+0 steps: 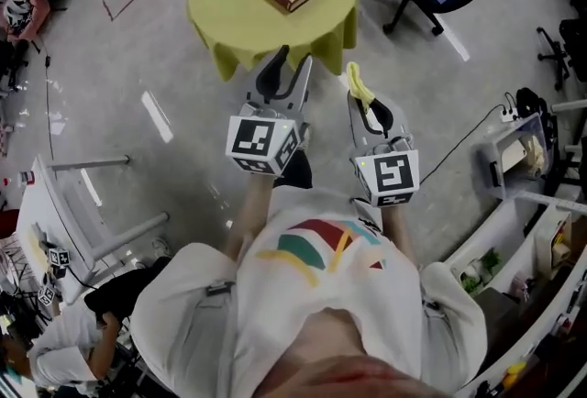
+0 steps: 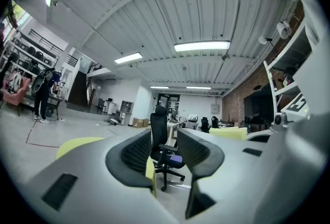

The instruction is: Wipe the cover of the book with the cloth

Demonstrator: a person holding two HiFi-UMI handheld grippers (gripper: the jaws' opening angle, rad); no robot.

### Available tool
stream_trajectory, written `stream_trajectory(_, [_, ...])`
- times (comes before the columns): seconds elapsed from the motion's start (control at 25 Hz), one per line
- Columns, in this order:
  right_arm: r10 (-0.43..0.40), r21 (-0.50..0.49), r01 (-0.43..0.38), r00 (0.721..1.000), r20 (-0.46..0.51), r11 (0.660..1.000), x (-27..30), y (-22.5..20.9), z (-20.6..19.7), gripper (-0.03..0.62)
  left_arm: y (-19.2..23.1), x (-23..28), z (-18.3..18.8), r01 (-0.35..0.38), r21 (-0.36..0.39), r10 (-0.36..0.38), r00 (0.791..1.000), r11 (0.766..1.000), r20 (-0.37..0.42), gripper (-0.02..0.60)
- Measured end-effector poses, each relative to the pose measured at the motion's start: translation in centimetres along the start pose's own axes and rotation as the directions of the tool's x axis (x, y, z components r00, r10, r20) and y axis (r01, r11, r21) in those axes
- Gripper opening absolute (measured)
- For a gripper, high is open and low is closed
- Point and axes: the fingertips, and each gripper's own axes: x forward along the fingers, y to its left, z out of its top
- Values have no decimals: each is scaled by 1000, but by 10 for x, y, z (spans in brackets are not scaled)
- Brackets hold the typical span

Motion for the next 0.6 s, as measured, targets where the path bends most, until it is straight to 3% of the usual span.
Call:
stream_trajectory(0.36, [-22, 34, 23, 999, -32, 999, 140, -55, 34, 30, 103, 121, 20, 1, 7, -1, 1000, 1000, -8, 143])
stream_trajectory(0.6, [7, 58, -3, 997, -74, 998, 192, -70, 32, 30, 143, 159, 11, -17, -27, 15, 999, 999, -51, 143])
